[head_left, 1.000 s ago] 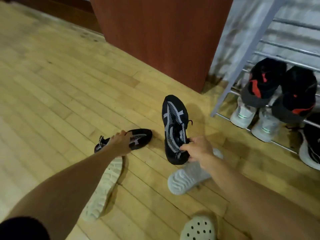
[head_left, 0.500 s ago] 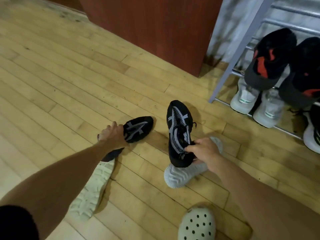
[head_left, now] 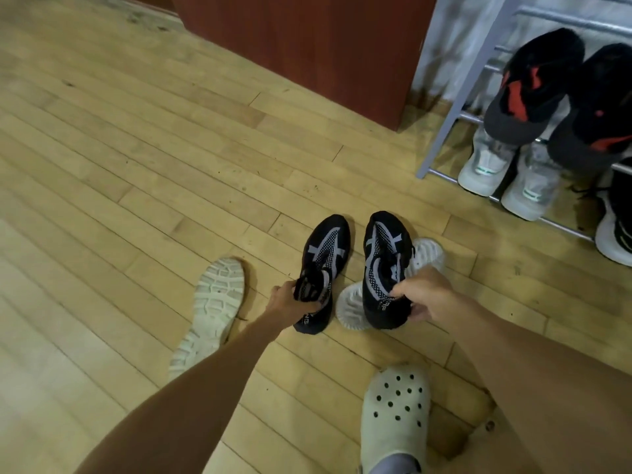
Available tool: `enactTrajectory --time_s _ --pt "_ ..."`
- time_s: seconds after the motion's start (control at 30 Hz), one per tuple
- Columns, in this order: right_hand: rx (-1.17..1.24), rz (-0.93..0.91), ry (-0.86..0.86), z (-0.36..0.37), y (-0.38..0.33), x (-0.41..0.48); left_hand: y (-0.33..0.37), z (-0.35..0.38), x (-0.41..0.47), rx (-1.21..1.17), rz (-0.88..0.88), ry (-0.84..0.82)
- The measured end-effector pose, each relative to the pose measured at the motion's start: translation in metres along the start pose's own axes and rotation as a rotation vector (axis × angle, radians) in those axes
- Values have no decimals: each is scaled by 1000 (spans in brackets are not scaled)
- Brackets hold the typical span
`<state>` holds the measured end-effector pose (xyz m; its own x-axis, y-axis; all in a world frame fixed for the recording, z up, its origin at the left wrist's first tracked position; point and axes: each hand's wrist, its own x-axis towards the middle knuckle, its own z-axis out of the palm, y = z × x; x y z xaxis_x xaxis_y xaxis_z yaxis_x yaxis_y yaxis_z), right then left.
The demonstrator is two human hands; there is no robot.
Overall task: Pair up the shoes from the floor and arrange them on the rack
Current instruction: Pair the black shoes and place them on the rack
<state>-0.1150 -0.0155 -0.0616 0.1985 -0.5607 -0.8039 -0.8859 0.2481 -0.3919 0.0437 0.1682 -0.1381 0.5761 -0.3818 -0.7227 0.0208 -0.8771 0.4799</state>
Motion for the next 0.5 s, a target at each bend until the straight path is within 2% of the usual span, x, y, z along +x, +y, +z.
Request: enactTrajectory --time_s 0.07,0.17,0.27,0.43,0.5 --pt "-49 0 -9 0 7 -4 -9 1 -6 -92 -45 -43" --pt "-67 -21 -20 -1 8 -8 -7 2 -10 -197 -72 -13" --pt "-109 -57 -7 -6 3 -14 2 5 -14 -314 -178 -74" --pt "-188 -110 -5 -23 -5 -28 12 21 -27 -371 -275 -141" --pt "-176 -131 4 -23 -8 -34 14 26 -32 -465 -333 -145"
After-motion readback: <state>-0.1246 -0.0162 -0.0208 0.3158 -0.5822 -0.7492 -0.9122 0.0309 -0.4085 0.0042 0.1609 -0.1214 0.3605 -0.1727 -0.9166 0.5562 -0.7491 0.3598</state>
